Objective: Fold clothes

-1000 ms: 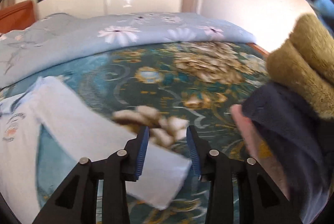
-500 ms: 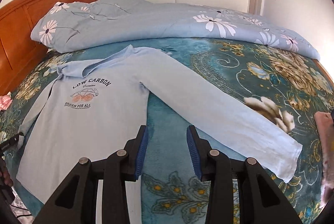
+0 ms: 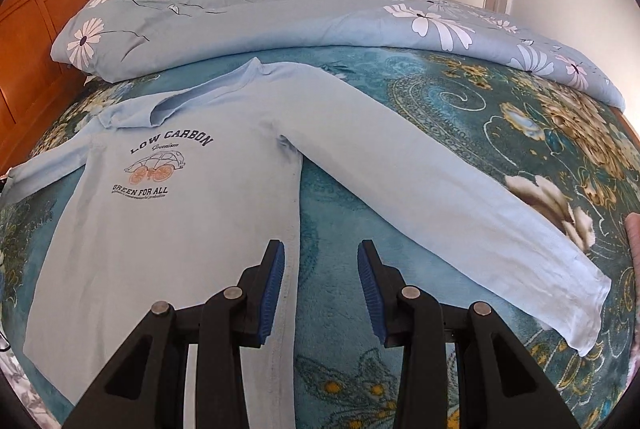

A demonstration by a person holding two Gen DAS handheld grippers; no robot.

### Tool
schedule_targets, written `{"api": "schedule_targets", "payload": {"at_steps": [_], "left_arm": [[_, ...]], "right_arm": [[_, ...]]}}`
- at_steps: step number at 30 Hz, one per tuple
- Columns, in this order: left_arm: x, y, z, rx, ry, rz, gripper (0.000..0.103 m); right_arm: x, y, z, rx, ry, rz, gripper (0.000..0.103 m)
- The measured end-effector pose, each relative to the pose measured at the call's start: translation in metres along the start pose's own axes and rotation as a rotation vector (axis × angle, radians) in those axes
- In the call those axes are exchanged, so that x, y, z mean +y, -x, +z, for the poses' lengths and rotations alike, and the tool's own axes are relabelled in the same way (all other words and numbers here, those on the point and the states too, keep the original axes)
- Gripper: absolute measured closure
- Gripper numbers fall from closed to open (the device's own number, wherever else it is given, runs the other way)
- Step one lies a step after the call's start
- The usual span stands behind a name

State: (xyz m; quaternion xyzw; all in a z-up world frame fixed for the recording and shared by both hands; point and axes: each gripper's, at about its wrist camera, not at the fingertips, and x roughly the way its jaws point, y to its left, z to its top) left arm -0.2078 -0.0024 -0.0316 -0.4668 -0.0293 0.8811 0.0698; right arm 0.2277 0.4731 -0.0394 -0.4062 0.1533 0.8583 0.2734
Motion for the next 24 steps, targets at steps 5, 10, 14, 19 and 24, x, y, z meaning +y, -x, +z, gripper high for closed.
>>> {"api": "schedule_targets", "payload": {"at_steps": [5,10,14,19,24], "left_arm": [[0.007,-0.01,-0.004,0.021,0.021,-0.012,0.078],[0.004,0.029,0.008,-0.091,0.003,0.029,0.052],[-0.078,0.056,0.008,-0.143,-0.24,-0.135,0.046],[-0.226,0.048,-0.025,-0.119,-0.67,-0.348,0.044],[-0.324,0.007,-0.05,-0.087,-0.892,-0.343,0.045]], "right_arm": [[-0.003,-0.007,0.007,0.012,0.031,-0.017,0.064],[-0.006,-0.006,0.018,-0.01,0.068,-0.022,0.064],[-0.001,-0.019,0.034,-0.01,0.066,0.007,0.064],[0.027,-0.035,0.05,-0.013,0.028,0.154,0.064],[0.052,-0.045,0.067,-0.049,0.081,0.251,0.064]]}}
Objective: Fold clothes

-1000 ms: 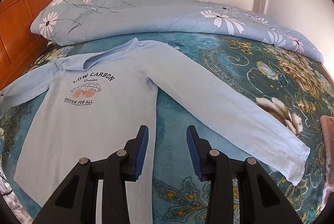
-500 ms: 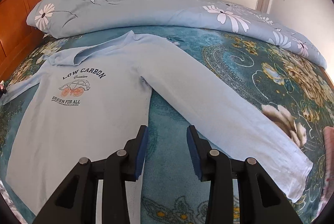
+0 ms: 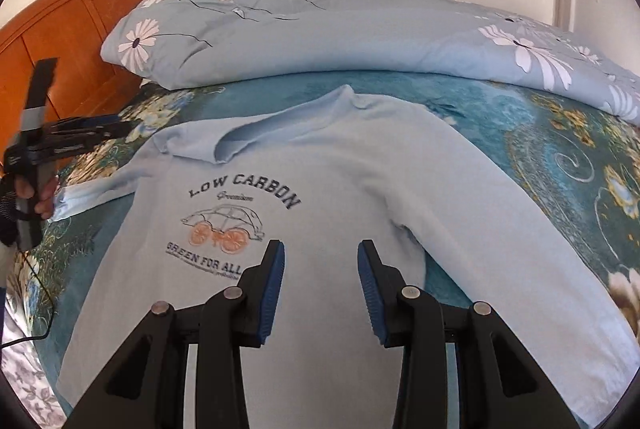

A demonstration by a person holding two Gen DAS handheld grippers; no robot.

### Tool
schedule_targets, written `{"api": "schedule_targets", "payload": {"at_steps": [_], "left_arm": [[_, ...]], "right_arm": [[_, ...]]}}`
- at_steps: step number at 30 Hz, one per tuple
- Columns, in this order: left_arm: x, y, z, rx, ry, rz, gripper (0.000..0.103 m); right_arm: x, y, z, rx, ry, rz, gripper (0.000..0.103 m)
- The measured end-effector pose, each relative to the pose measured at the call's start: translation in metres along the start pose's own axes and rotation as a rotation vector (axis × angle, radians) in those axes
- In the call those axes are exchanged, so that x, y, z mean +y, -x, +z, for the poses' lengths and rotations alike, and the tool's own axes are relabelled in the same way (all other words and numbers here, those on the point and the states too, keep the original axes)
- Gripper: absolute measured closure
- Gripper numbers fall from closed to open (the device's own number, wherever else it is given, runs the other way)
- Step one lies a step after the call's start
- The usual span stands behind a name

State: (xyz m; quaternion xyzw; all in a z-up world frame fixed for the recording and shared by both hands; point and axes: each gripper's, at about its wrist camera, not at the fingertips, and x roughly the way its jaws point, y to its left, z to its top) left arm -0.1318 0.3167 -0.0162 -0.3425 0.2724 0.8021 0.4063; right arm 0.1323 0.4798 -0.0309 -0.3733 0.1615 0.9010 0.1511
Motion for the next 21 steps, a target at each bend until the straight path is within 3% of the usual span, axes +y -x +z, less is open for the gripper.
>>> {"api": "schedule_targets", "payload": {"at_steps": [6,8,11,14,16,18,21], "left_arm": [[-0.041,-0.054,0.006,0.067,-0.176,0.004,0.046],[-0.051,-0.063,0.003,0.094,-0.237,-0.003,0.046],[-0.06,-0.063,-0.003,0.074,-0.303,0.02,0.045],[-0.058,-0.062,-0.003,0.078,-0.298,-0.004,0.047],[-0.061,-0.062,-0.005,0.073,-0.312,-0.015,0.056],[-0.067,-0.065,-0.008,0.067,-0.334,-0.034,0.099],[-0.077,-0.069,-0.012,0.049,-0.362,0.002,0.103]], "right_arm": [[-0.01,-0.019,0.014,-0.062,-0.089,0.076,0.064],[-0.014,-0.029,0.009,-0.052,-0.119,0.095,0.064],[-0.023,-0.046,0.001,-0.012,-0.157,0.107,0.064],[-0.039,-0.054,-0.004,0.024,-0.24,0.157,0.064],[-0.045,-0.05,-0.005,0.004,-0.266,0.175,0.064],[-0.049,-0.05,-0.006,0.002,-0.287,0.195,0.064],[-0.052,-0.051,-0.008,0.006,-0.311,0.22,0.064]]}}
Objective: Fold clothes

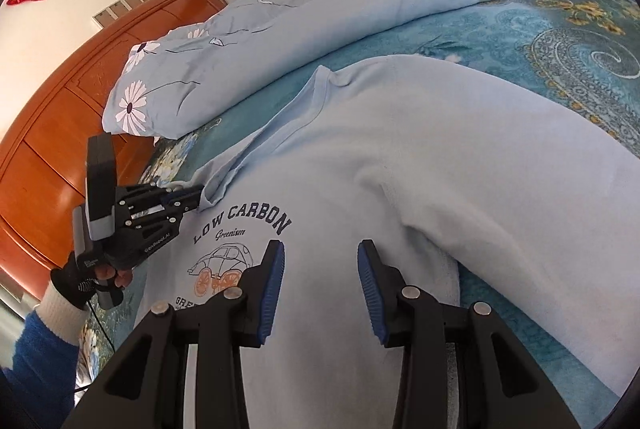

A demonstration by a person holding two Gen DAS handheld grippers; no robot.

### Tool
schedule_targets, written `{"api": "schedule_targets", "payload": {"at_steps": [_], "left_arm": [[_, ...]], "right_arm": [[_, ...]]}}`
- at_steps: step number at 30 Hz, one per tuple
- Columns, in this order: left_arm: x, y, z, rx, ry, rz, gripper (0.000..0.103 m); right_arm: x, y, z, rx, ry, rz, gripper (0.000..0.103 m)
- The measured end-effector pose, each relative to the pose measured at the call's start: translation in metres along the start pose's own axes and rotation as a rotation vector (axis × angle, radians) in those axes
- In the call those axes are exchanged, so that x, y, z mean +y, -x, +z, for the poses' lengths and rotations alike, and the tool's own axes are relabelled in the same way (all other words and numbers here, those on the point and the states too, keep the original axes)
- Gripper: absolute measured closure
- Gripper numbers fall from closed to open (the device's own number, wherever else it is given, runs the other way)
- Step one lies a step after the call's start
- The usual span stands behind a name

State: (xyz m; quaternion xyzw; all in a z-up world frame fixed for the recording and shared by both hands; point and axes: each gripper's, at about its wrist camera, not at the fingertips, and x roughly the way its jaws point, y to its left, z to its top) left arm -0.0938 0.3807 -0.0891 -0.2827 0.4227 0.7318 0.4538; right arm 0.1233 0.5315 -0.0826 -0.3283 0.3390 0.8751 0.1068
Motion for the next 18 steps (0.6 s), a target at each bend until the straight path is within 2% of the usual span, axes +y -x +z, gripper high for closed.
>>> {"api": "schedule_targets", "payload": {"at_steps": [4,8,11,13,16,18], "left_arm": [[0.017,0.003,0.007,-0.03,0.112,-0.046,0.103],[0.026,0.014,0.012,-0.064,0.18,-0.135,0.1],[0.033,0.024,0.013,-0.079,0.266,-0.237,0.098],[0.037,0.023,0.014,-0.075,0.31,-0.261,0.095],[0.033,0.018,0.018,-0.039,0.318,-0.248,0.079],[0.028,0.014,0.02,-0.021,0.315,-0.273,0.054]], "right_arm": [[-0.002,0.0,0.0,-0.001,-0.009,0.017,0.064],[-0.005,0.001,0.0,-0.001,-0.019,0.034,0.064],[-0.008,0.001,0.0,-0.001,-0.031,0.049,0.064],[-0.007,0.001,0.0,-0.001,-0.027,0.046,0.064],[-0.006,0.001,0.0,0.0,-0.019,0.041,0.064],[-0.006,0.001,0.0,0.0,-0.023,0.045,0.064]]}}
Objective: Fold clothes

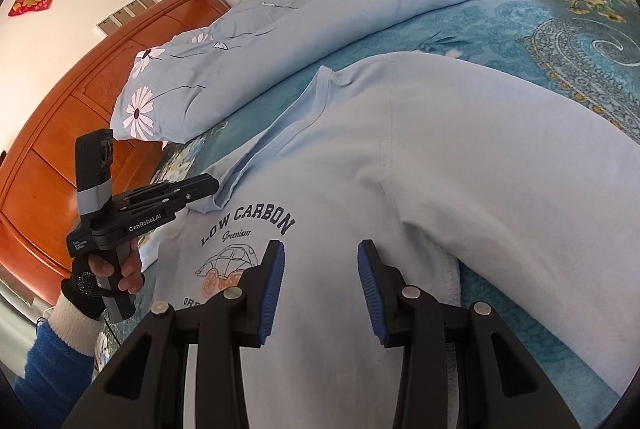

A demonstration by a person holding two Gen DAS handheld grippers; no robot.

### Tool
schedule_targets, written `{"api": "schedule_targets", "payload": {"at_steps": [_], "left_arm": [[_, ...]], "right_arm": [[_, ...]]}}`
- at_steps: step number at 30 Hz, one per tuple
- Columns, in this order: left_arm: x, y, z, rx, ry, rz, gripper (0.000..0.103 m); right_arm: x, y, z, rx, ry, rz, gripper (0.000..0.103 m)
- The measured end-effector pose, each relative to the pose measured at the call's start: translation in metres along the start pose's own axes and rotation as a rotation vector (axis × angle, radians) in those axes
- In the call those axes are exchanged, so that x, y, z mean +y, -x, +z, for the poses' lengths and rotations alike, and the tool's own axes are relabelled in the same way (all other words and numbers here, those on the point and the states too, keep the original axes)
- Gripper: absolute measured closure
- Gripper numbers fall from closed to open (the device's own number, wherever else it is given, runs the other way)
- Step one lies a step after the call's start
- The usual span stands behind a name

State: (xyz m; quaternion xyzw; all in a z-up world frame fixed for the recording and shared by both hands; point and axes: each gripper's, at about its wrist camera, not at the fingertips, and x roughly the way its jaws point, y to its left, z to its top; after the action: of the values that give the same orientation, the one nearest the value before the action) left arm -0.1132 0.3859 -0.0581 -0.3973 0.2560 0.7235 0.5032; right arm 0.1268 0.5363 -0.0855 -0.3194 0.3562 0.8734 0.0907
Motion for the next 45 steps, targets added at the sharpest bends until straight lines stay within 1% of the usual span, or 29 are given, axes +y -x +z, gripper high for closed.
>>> {"api": "schedule_targets", "payload": {"at_steps": [1,2,4,5,6,7,8,9,11,12,15,17,19,21,23,24,25,28,30,31,33,34,36,38,39,40,41,43,45], "left_arm": [[-0.002,-0.001,0.0,0.003,-0.002,-0.005,0.051],[-0.004,-0.002,0.001,0.002,-0.006,0.013,0.05],[-0.004,-0.006,0.0,-0.004,-0.001,0.059,0.05],[-0.003,-0.006,-0.001,-0.003,0.014,0.06,0.05],[0.0,-0.007,-0.001,-0.004,0.036,0.045,0.055],[0.002,-0.008,-0.001,-0.006,0.051,0.05,0.061],[0.003,-0.009,-0.001,-0.009,0.062,0.063,0.08],[0.006,-0.009,0.0,-0.016,0.081,0.073,0.094],[0.012,-0.007,0.001,-0.04,0.122,0.092,0.094],[0.015,-0.003,0.004,-0.06,0.133,0.115,0.096],[0.034,0.009,0.024,-0.117,0.208,0.19,0.096],[0.047,0.014,0.044,-0.152,0.234,0.253,0.096],[0.058,0.006,0.065,-0.143,0.257,0.302,0.096],[0.067,-0.012,0.08,-0.107,0.288,0.329,0.092],[0.075,-0.033,0.086,-0.046,0.344,0.303,0.089],[0.079,-0.044,0.088,-0.014,0.373,0.286,0.083],[0.081,-0.051,0.089,0.006,0.393,0.281,0.08],[0.082,-0.047,0.083,0.009,0.419,0.257,0.072],[0.082,-0.021,0.075,-0.032,0.437,0.259,0.061],[0.083,-0.002,0.068,-0.062,0.46,0.251,0.06],[0.083,0.042,0.049,-0.118,0.524,0.229,0.048],[0.082,0.067,0.036,-0.138,0.562,0.218,0.046],[0.072,0.115,0.002,-0.158,0.576,0.183,0.043],[0.054,0.161,-0.039,-0.156,0.556,0.197,0.041],[0.042,0.18,-0.061,-0.148,0.542,0.212,0.039],[0.028,0.197,-0.088,-0.148,0.539,0.218,0.038],[0.015,0.213,-0.117,-0.152,0.54,0.222,0.034],[-0.007,0.23,-0.171,-0.137,0.559,0.207,0.034],[-0.029,0.232,-0.216,-0.101,0.597,0.167,0.034]], "right_arm": [[-0.001,0.0,0.0,0.002,-0.002,0.003,0.064],[-0.001,0.0,0.0,0.002,-0.004,0.005,0.063],[0.0,0.0,0.0,0.002,-0.002,0.002,0.063],[0.0,0.0,0.0,0.002,0.0,0.001,0.063],[0.001,0.0,0.0,0.001,0.001,0.0,0.063],[0.001,-0.001,0.0,0.002,0.002,0.0,0.063],[0.001,-0.001,0.0,0.002,0.002,0.0,0.063],[0.0,-0.001,0.0,0.002,0.0,0.002,0.063],[0.0,0.0,-0.001,0.003,-0.002,0.003,0.063],[0.0,-0.001,-0.001,0.003,-0.003,0.004,0.063],[0.001,-0.001,-0.001,0.002,0.0,0.001,0.063],[0.001,-0.001,-0.001,0.001,0.003,-0.003,0.063],[0.002,-0.001,-0.002,0.0,0.007,-0.005,0.063],[0.003,-0.001,-0.002,0.0,0.01,-0.003,0.063],[0.003,-0.001,-0.003,0.002,0.013,0.003,0.063],[0.003,-0.001,-0.003,0.002,0.015,0.005,0.063],[0.003,-0.001,-0.003,0.003,0.016,0.008,0.063],[0.003,0.0,-0.005,0.003,0.021,0.015,0.063],[0.004,0.0,-0.004,0.003,0.023,0.019,0.063],[0.004,0.001,-0.004,0.003,0.024,0.02,0.063],[0.005,0.001,-0.004,0.001,0.029,0.021,0.063],[0.007,0.001,-0.004,-0.002,0.035,0.019,0.063],[0.012,0.005,-0.005,-0.014,0.057,0.017,0.063],[0.017,0.008,-0.005,-0.026,0.079,0.014,0.063],[0.02,0.013,-0.006,-0.028,0.077,-0.007,0.063],[0.022,0.018,-0.007,-0.029,0.074,-0.028,0.063],[0.023,0.03,-0.011,-0.031,0.066,-0.023,0.063],[0.027,0.052,-0.024,-0.023,0.07,-0.012,0.063],[0.033,0.077,-0.046,0.012,0.141,-0.057,0.063]]}}
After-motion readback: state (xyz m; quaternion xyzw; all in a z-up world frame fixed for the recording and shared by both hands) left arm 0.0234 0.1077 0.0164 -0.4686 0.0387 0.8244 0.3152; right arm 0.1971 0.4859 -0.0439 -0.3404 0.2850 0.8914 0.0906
